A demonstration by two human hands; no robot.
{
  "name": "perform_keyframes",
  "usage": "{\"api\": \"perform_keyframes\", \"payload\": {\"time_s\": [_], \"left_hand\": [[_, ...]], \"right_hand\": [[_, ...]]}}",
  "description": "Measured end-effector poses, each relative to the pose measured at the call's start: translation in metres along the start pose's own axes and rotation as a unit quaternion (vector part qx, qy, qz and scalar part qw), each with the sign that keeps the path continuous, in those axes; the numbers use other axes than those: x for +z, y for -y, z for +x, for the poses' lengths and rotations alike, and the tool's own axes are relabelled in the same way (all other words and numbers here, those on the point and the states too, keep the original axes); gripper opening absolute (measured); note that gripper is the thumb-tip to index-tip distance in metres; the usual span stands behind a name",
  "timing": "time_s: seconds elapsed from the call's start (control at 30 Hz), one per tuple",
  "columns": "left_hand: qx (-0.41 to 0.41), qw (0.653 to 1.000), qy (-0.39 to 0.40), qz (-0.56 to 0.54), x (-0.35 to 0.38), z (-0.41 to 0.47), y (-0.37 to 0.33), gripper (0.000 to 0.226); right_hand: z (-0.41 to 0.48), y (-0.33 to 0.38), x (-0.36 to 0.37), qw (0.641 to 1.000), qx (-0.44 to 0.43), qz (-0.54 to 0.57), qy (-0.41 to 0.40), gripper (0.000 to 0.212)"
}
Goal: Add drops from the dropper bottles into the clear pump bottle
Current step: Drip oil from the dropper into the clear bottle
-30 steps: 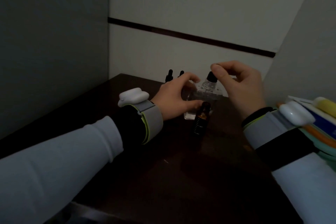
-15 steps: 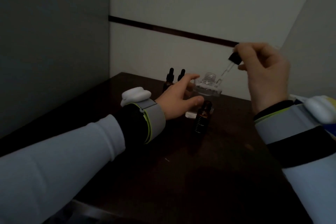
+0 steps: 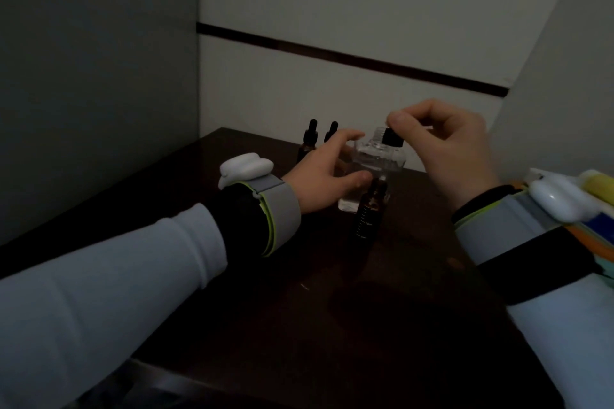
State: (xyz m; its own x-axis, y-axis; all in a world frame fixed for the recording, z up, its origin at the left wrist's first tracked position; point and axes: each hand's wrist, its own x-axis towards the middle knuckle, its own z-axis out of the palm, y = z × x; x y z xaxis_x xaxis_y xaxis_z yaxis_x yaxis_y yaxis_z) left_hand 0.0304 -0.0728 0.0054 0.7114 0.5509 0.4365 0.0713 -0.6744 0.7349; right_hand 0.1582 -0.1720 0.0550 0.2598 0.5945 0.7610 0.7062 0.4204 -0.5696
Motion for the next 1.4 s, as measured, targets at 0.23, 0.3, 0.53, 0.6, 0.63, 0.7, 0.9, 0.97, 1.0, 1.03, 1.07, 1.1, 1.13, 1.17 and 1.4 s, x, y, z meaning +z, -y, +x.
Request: {"api": "perform_keyframes", "payload": {"time_s": [0.23, 0.3, 0.53, 0.6, 0.63, 0.7, 0.9, 0.97, 1.0, 1.03, 1.07, 1.1, 1.13, 1.17, 1.4], "left_hand": [[0.000, 1.000, 0.003, -0.004, 0.000, 0.000, 0.000, 0.059], [0.000, 1.000, 0.000, -0.004, 0.000, 0.000, 0.001, 0.059], [-0.003, 1.000, 0.006, -0.002, 0.000, 0.000, 0.001, 0.059], [-0.003, 1.000, 0.006, -0.001, -0.001, 0.000, 0.001, 0.059], [-0.004, 1.000, 0.006, -0.001, -0.001, 0.000, 0.000, 0.059], [-0.002, 1.000, 0.005, -0.001, -0.001, 0.000, 0.000, 0.059], [0.018, 1.000, -0.020, 0.004, -0.001, 0.000, 0.000, 0.056], [0.025, 0.999, -0.025, 0.004, -0.002, -0.002, -0.001, 0.055], [0.029, 0.999, -0.026, 0.003, -0.002, -0.002, -0.002, 0.055], [0.032, 0.999, -0.028, 0.002, -0.003, -0.002, -0.003, 0.054], [0.036, 0.999, -0.028, 0.001, -0.003, -0.003, -0.003, 0.053], [0.040, 0.999, -0.029, 0.000, -0.003, -0.003, -0.004, 0.052], [0.045, 0.999, -0.029, 0.000, -0.003, -0.003, -0.004, 0.051], [0.051, 0.998, -0.029, 0.002, -0.004, -0.003, -0.003, 0.050], [0.065, 0.997, -0.028, 0.003, -0.004, -0.002, -0.002, 0.050]], "right_hand": [[-0.001, -0.003, 0.000, 1.000, 0.005, 0.008, 0.000, 0.015], [-0.001, -0.003, 0.000, 1.000, 0.010, 0.013, 0.004, 0.013], [-0.001, -0.002, 0.000, 1.000, 0.013, 0.012, 0.016, 0.009], [-0.003, -0.001, 0.000, 1.000, 0.012, 0.002, 0.024, 0.011], [-0.003, 0.000, 0.000, 1.000, 0.013, 0.000, 0.025, 0.012], [-0.002, 0.000, 0.000, 1.000, 0.017, 0.005, 0.018, 0.011], [0.000, 0.007, -0.003, 0.992, -0.014, 0.048, -0.112, 0.007], [0.004, 0.010, -0.007, 0.981, -0.020, 0.085, -0.172, 0.005], [0.006, 0.011, -0.010, 0.974, -0.023, 0.100, -0.201, 0.008], [0.007, 0.012, -0.012, 0.969, -0.025, 0.109, -0.222, 0.011], [0.008, 0.012, -0.014, 0.965, -0.026, 0.114, -0.236, 0.010], [0.009, 0.011, -0.014, 0.963, -0.025, 0.117, -0.241, 0.006], [0.009, 0.011, -0.014, 0.963, -0.025, 0.115, -0.243, 0.004], [0.008, 0.012, -0.013, 0.963, -0.025, 0.109, -0.244, 0.006], [0.000, 0.002, 0.003, 0.994, 0.001, -0.020, -0.111, 0.015]]}}
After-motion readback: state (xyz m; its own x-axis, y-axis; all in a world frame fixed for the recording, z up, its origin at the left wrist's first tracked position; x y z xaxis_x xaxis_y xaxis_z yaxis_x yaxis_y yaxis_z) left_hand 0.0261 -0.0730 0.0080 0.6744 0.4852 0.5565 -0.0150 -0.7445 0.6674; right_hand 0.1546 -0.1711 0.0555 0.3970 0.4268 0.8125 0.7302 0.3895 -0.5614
